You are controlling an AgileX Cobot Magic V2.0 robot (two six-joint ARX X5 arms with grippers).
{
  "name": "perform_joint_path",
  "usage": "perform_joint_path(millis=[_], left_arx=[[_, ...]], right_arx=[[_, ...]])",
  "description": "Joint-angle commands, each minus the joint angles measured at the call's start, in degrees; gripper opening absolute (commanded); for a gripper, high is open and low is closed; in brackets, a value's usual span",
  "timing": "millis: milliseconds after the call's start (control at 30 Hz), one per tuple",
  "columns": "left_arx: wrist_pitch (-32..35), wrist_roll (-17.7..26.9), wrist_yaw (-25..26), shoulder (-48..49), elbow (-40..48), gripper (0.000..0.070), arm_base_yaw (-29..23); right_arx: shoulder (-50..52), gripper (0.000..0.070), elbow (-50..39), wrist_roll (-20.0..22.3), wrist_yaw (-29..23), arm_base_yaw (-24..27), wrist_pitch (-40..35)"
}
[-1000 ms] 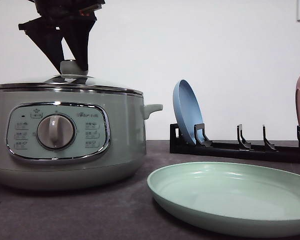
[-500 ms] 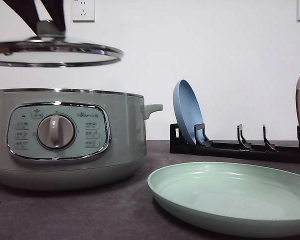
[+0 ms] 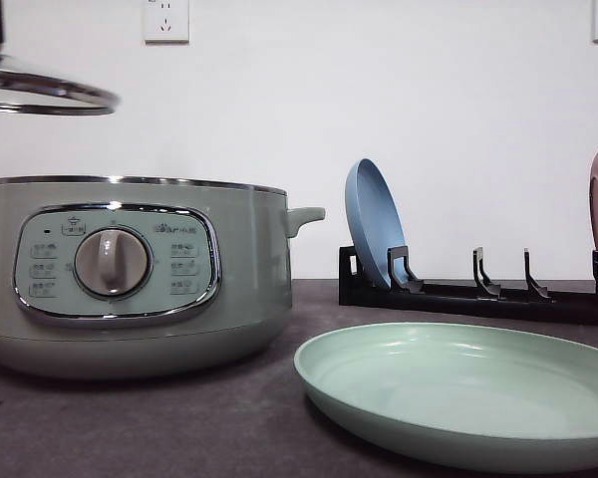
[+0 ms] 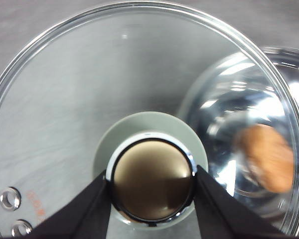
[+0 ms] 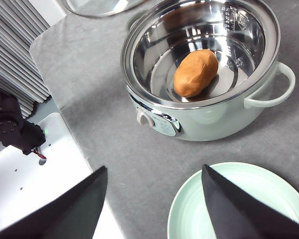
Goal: Transfer potato from steamer to green plate
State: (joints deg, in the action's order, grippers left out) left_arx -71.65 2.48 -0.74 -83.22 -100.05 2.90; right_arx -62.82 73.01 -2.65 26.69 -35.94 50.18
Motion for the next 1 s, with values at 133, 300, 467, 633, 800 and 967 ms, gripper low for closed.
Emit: perform_joint_path(millis=[133,300,467,633,800,967], left_arx=[[1.5,0.5,0.0,0.3,-1.7,0.0001,-3.1],[1.7,0.6,0.0,0.3,-1.7,0.0001,-4.6],[2.0,0.6,0.0,0.3,-1.7,0.0001,-5.3],[2.1,0.8,0.0,0.3,-1.7,0.0,-6.1],[2.1,0.8,0.0,0.3,-1.7,0.0,-7.1],[2.2,0.8,0.0,0.3,-1.7,0.0,-7.1]], right_arx=[[-3.2,0.0428,1.0,-2.5,-0.4,-0.5,-1.0],[-8.1,0.0457,1.9,-3.4,-0.3,-1.4,-3.4],[-17.2,0.0505,9.9,-3.4,-0.4,-2.5,-3.3],[-29.2,0.0508,22.6,-3.4,-0.8,-3.5,-1.7],[-41.8,0.0519,35.8,-3.4,-3.2,-4.7,0.9],[-52.4,0.055,46.0,-3.4,-6.3,-6.2,2.3]])
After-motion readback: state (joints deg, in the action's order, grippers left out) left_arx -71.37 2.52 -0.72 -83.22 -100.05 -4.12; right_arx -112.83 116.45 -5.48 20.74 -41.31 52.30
